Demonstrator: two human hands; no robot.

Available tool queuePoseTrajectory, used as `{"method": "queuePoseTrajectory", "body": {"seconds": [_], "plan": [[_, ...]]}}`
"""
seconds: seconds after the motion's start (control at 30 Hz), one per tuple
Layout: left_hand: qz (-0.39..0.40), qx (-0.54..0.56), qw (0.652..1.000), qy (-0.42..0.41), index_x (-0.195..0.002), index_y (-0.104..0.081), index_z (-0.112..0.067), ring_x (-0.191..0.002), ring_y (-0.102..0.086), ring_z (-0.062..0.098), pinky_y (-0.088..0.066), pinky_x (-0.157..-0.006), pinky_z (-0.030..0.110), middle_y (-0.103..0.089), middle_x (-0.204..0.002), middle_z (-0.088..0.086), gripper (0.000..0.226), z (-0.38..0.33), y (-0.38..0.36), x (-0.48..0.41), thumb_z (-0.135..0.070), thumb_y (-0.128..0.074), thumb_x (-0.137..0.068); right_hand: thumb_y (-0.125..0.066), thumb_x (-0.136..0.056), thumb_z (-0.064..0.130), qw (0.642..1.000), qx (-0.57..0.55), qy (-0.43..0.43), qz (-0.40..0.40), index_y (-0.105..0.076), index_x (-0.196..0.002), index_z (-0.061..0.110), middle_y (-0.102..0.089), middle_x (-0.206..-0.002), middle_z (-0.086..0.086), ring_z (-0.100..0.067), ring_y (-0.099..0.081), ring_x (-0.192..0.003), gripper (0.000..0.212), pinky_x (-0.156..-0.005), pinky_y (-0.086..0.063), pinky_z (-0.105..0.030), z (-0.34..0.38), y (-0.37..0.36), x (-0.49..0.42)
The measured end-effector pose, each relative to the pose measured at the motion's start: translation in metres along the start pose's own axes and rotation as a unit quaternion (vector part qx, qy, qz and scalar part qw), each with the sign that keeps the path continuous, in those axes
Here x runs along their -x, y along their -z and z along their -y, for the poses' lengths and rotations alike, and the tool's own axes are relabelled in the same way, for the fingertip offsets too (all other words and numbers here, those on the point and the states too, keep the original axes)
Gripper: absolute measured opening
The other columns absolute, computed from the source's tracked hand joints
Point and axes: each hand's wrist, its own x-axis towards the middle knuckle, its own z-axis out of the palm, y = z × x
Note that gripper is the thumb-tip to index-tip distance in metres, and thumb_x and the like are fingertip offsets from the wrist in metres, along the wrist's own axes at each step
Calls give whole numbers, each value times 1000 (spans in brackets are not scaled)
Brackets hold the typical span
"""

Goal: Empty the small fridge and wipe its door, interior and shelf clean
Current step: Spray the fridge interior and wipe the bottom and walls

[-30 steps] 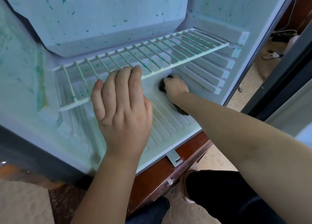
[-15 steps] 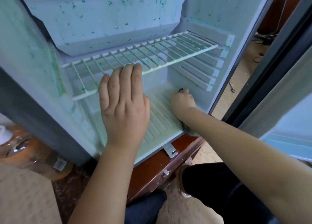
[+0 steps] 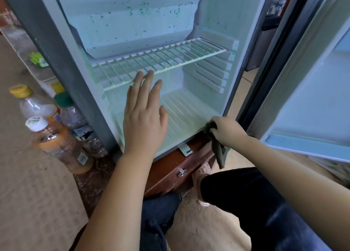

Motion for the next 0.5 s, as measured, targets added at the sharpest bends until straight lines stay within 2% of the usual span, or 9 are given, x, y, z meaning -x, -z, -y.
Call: {"method": "queuePoseTrajectory", "body": {"seconds": [0.03,0.1,0.13,0.17,0.2,0.27,0.33,0.4,0.5], "plan": [[-3,21,1000,-8,-129,-56,-1,-139,-37,33,-27,-117,48,-49,-143,16,42,-2,6,5,0,-54,-87,-55,-92,15,997,-52,26,-55,-60,-114,10,-65,-106,-12,-31,-59,-98,22,-77,-50,-36,6,6,5],[-32,44,998,-30,-122,-62,0,-126,-50,34,-37,-110,44,-59,-129,16,35,-5,20,15,3,-51,-89,-57,-92,12,965,-156,67,-202,-58,-122,11,-63,-115,-12,-32,-56,-107,30,-86,-47,-37,21,17,11],[-58,41,997,-29,-118,-64,0,-117,-56,33,-42,-104,41,-63,-122,16,32,-6,28,20,4,-51,-89,-58,-91,10,946,-178,80,-259,-56,-125,10,-60,-123,-13,-32,-52,-113,34,-92,-45,-40,27,19,12],[-93,27,995,-13,-115,-66,0,-108,-58,31,-45,-98,39,-65,-115,16,30,-7,36,26,4,-51,-89,-59,-91,11,942,-170,87,-277,-52,-131,10,-53,-133,-13,-33,-46,-121,40,-99,-41,-44,30,15,10],[-135,14,991,20,-113,-65,0,-102,-58,31,-46,-93,40,-65,-111,16,29,-5,43,32,3,-52,-88,-58,-93,16,954,-144,88,-249,-45,-138,11,-42,-145,-13,-33,-37,-129,48,-106,-36,-47,32,7,6],[-208,18,970,123,-116,-60,1,-101,-56,35,-49,-87,47,-60,-113,21,30,0,54,42,-2,-57,-86,-53,-96,30,988,-87,74,-108,-25,-150,12,-13,-159,-10,-30,-15,-144,63,-116,-23,-46,30,-19,-4],[-213,75,951,210,-127,-49,0,-110,-54,38,-48,-86,53,-50,-125,23,45,11,58,48,-12,-62,-86,-44,-100,35,996,-68,63,-3,-11,-153,13,3,-161,-7,-26,1,-148,66,-120,-13,-43,26,-44,-12],[-169,128,945,250,-140,-37,-9,-121,-50,34,-47,-92,52,-43,-138,18,60,24,56,53,-31,-62,-90,-36,-102,33,995,-85,55,-4,-10,-153,15,2,-161,-5,-24,-1,-148,60,-120,-14,-42,22,-54,-26],[-117,179,931,296,-145,-27,-28,-128,-50,22,-46,-100,48,-45,-145,5,67,33,51,56,-54,-53,-90,-37,-102,23,994,-95,49,-20,-18,-152,15,-5,-161,-7,-27,-13,-147,54,-117,-21,-42,21,-50,-58]]}}
